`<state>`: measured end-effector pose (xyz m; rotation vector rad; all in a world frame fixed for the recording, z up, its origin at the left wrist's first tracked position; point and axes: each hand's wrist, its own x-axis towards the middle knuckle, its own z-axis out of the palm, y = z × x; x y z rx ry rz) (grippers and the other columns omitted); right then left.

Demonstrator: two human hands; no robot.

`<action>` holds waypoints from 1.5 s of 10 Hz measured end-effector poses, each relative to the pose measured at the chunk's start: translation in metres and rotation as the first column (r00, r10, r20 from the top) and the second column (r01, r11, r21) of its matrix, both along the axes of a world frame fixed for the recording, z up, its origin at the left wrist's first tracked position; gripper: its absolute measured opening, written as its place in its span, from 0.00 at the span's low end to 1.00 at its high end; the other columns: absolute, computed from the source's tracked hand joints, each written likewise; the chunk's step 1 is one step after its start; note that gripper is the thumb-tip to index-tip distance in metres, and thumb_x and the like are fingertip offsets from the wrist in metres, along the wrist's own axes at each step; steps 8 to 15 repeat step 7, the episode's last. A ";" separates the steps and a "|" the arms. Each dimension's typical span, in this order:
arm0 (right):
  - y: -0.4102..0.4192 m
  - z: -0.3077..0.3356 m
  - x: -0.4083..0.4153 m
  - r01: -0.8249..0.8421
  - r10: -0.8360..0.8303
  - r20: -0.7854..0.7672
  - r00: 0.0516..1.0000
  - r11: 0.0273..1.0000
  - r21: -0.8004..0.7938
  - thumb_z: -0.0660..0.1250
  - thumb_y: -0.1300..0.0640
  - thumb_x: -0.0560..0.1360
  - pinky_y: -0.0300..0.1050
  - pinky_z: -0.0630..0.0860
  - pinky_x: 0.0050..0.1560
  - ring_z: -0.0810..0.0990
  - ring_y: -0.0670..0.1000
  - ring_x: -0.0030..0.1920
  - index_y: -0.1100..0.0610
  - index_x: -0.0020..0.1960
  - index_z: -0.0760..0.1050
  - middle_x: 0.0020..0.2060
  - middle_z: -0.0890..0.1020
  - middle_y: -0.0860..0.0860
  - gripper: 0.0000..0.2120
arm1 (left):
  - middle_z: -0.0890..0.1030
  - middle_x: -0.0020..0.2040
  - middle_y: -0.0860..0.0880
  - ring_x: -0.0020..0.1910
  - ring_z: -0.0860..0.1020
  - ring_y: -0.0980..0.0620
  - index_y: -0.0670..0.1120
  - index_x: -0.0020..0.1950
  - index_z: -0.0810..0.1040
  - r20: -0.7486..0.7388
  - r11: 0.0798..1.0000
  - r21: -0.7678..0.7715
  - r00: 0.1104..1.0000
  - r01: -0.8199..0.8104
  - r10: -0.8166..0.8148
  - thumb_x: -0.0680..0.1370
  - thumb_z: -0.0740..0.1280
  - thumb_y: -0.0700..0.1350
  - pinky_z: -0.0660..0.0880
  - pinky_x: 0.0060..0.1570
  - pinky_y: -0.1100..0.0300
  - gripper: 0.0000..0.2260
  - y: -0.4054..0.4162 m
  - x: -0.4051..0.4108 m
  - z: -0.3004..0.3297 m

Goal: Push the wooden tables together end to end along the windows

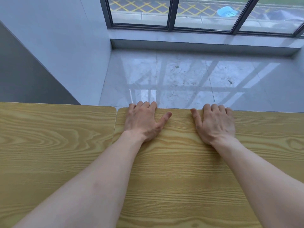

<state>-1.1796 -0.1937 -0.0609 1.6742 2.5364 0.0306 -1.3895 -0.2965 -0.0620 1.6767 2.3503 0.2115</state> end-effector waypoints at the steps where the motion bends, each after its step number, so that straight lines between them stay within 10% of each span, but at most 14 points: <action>1: 0.000 -0.004 0.004 -0.004 0.005 -0.024 1.000 1.000 0.011 0.38 0.33 0.83 0.61 0.67 0.65 0.76 0.63 0.55 0.60 0.57 0.77 0.51 0.81 0.60 0.38 | 0.81 0.54 0.49 0.58 0.75 0.46 0.50 0.58 0.75 -0.010 1.000 -0.010 1.000 0.007 -0.007 0.79 0.47 0.72 0.64 0.64 0.47 0.30 0.001 0.001 -0.001; 3: -0.001 -0.008 0.008 0.017 -0.019 -0.093 0.995 1.000 -0.019 0.36 0.32 0.81 0.64 0.55 0.77 0.73 0.64 0.64 0.57 0.66 0.76 0.58 0.80 0.59 0.41 | 0.80 0.57 0.50 0.61 0.73 0.47 0.54 0.62 0.75 -0.003 1.000 0.024 1.000 -0.017 0.017 0.79 0.48 0.72 0.61 0.67 0.49 0.28 0.002 0.003 -0.003; 5: -0.015 0.008 0.017 -0.007 -0.013 -0.107 0.994 0.983 -0.185 0.35 0.28 0.79 0.63 0.36 0.81 0.45 0.59 0.84 0.48 0.85 0.50 0.84 0.55 0.57 0.41 | 0.69 0.77 0.49 0.80 0.60 0.48 0.55 0.78 0.66 -0.056 0.998 0.050 0.998 -0.030 0.033 0.78 0.45 0.72 0.44 0.81 0.47 0.35 -0.016 0.012 0.007; 7: -0.055 0.051 0.040 -0.026 -0.027 -0.193 0.981 0.964 -0.266 0.38 0.20 0.74 0.62 0.38 0.82 0.37 0.56 0.84 0.41 0.84 0.41 0.85 0.42 0.53 0.44 | 0.59 0.84 0.50 0.83 0.51 0.48 0.59 0.83 0.56 -0.076 0.998 0.035 0.996 -0.052 0.055 0.77 0.44 0.73 0.40 0.82 0.48 0.37 -0.054 0.024 0.046; 15: -0.055 0.051 0.040 -0.026 -0.027 -0.193 0.981 0.964 -0.266 0.38 0.20 0.74 0.62 0.38 0.82 0.37 0.56 0.84 0.41 0.84 0.41 0.85 0.42 0.53 0.44 | 0.59 0.84 0.50 0.83 0.51 0.48 0.59 0.83 0.56 -0.076 0.998 0.035 0.996 -0.052 0.055 0.77 0.44 0.73 0.40 0.82 0.48 0.37 -0.054 0.024 0.046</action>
